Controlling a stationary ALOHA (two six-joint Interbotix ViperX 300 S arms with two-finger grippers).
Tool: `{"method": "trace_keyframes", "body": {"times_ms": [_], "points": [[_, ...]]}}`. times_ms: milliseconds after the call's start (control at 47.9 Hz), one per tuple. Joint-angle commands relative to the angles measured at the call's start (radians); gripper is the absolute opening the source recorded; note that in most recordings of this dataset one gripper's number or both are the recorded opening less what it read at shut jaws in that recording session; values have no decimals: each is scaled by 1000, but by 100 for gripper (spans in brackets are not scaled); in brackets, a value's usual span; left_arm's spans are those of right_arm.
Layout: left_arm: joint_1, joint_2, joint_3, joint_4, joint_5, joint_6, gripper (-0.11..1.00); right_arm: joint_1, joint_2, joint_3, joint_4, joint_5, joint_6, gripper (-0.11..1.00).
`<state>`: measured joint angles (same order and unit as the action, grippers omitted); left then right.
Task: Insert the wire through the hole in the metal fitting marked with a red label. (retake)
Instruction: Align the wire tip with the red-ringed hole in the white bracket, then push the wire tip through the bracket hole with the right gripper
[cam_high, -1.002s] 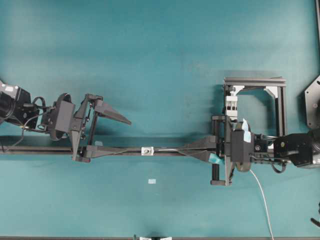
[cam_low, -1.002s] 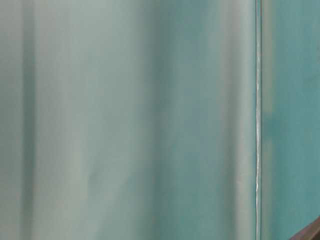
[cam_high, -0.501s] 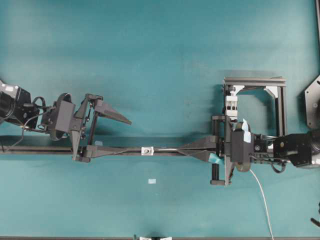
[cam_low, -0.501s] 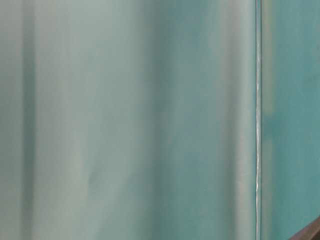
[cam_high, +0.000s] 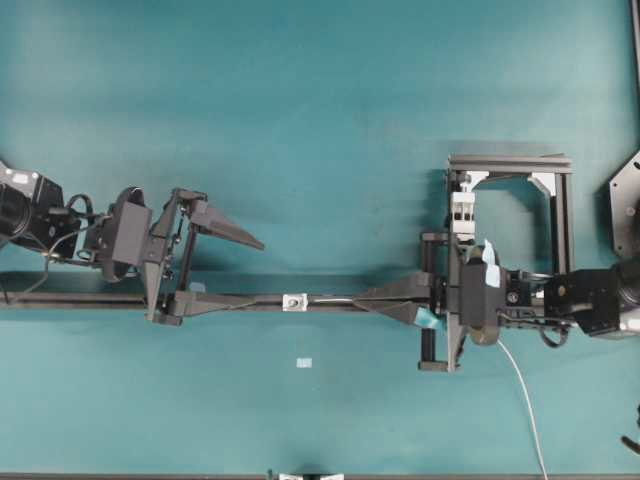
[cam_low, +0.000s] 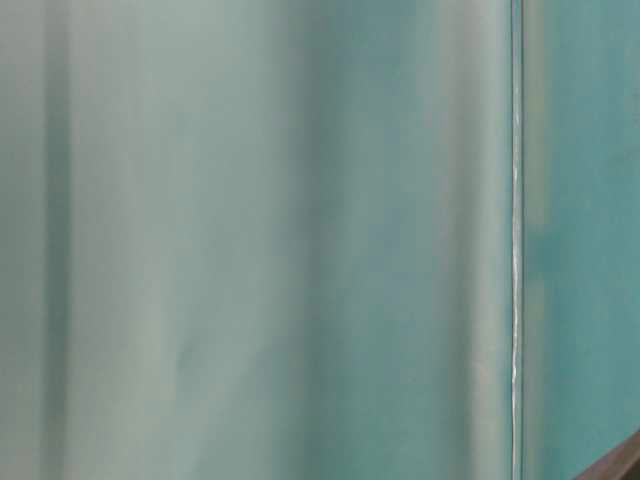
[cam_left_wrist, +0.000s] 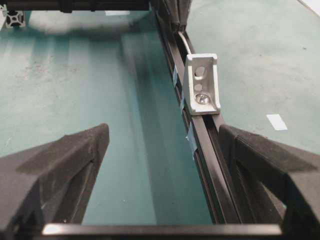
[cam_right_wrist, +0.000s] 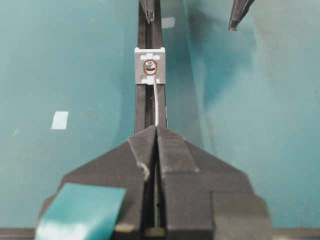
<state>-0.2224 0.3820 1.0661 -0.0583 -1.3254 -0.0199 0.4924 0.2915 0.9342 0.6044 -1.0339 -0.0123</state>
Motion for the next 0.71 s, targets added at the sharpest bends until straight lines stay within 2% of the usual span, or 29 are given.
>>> {"method": "trace_keyframes", "body": {"times_ms": [0, 689], "points": [[-3, -12, -8, -2, -3, 0, 61, 5, -8, -17, 2, -15, 0, 2], [-3, -12, -9, 0, -2, 0, 61, -9, 28, -57, 2, -25, -11, 2]]}}
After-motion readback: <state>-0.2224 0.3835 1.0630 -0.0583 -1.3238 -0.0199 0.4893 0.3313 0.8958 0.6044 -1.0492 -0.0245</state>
